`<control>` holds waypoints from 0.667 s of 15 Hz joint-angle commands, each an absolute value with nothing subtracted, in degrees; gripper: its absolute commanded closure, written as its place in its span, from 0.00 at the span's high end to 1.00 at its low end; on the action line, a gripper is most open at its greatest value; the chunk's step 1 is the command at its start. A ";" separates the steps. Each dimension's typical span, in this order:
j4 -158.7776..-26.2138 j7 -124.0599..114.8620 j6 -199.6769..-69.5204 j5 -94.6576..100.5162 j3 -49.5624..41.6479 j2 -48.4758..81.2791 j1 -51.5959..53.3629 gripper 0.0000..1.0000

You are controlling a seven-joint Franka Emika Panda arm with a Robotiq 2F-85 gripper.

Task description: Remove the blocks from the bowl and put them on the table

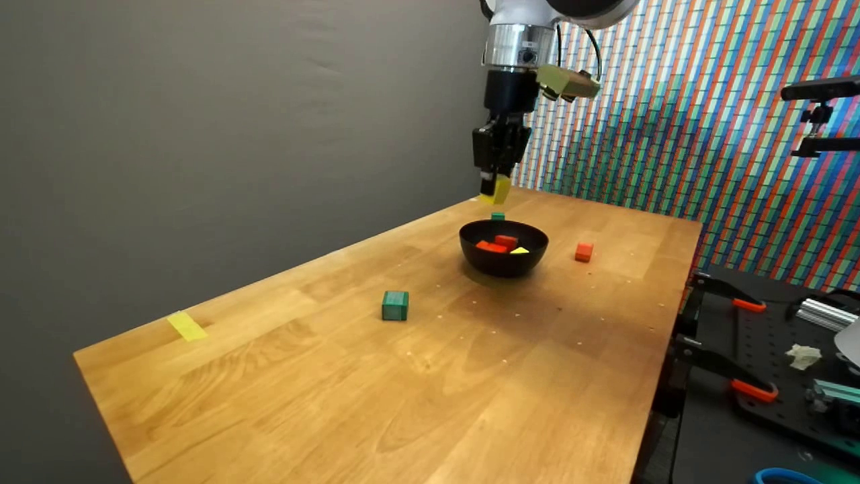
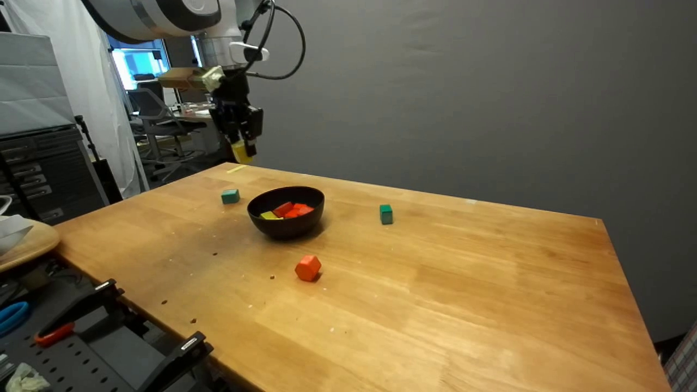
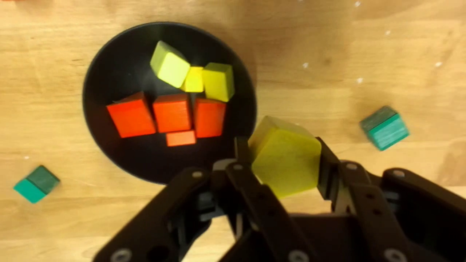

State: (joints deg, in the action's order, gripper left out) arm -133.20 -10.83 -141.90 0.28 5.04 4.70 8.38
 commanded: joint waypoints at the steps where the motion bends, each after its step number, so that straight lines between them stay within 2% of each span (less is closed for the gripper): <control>1: -129.68 -3.99 -133.55 -3.81 8.35 6.02 9.40 0.25; 4: -128.23 -5.43 -129.68 -1.55 8.98 9.89 9.96 0.25; 10: -129.74 -9.97 -135.42 3.04 8.61 18.39 11.46 0.27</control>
State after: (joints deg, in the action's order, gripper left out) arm -130.70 -8.44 -133.25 2.04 8.83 14.51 10.21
